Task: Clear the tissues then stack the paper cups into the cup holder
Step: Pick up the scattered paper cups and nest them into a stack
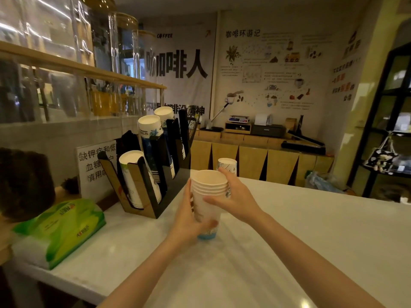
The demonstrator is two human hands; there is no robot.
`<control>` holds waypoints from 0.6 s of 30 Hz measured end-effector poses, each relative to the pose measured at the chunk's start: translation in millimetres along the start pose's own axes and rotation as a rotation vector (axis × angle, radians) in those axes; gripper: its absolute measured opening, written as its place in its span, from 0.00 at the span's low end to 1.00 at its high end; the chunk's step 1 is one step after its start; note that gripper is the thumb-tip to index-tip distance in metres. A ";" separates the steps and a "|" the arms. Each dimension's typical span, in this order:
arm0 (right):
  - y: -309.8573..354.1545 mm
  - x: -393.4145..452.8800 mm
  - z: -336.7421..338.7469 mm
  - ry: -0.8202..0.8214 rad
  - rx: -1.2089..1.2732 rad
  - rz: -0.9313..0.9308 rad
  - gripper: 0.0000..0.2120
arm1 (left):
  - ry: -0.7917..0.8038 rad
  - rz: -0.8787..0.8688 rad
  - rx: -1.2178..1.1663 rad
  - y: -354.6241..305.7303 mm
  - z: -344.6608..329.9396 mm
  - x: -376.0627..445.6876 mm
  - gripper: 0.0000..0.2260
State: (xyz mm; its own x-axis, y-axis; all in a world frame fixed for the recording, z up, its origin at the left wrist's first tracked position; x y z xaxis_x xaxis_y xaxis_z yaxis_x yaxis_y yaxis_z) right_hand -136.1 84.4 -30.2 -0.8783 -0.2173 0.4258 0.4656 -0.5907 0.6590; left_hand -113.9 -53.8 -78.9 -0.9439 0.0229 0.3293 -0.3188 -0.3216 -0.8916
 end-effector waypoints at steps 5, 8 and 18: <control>0.3 2.7 -1.3 0.004 0.052 0.008 0.43 | 0.013 0.112 0.025 24.0 -8.3 -3.6 0.48; 3.7 10.6 6.8 -0.042 0.080 0.024 0.40 | 0.008 0.088 0.000 17.6 2.6 6.4 0.45; 22.4 62.2 47.6 -0.123 0.261 0.093 0.24 | -0.310 -0.069 -0.350 -59.3 79.8 53.1 0.29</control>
State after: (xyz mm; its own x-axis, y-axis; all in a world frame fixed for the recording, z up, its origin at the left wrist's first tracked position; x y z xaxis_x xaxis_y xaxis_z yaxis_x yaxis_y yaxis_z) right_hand -175.2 94.6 40.6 -0.8184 -0.1559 0.5531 0.5694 -0.3499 0.7439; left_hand -138.3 -109.0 16.3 -0.8665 -0.2676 0.4213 -0.4399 0.0106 -0.8980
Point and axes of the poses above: each hand's wrist, its own x-axis towards the middle knuckle, its own z-axis out of the back of the hand, y = z × x, the point moved 1 cm from there along x, towards the middle knuckle
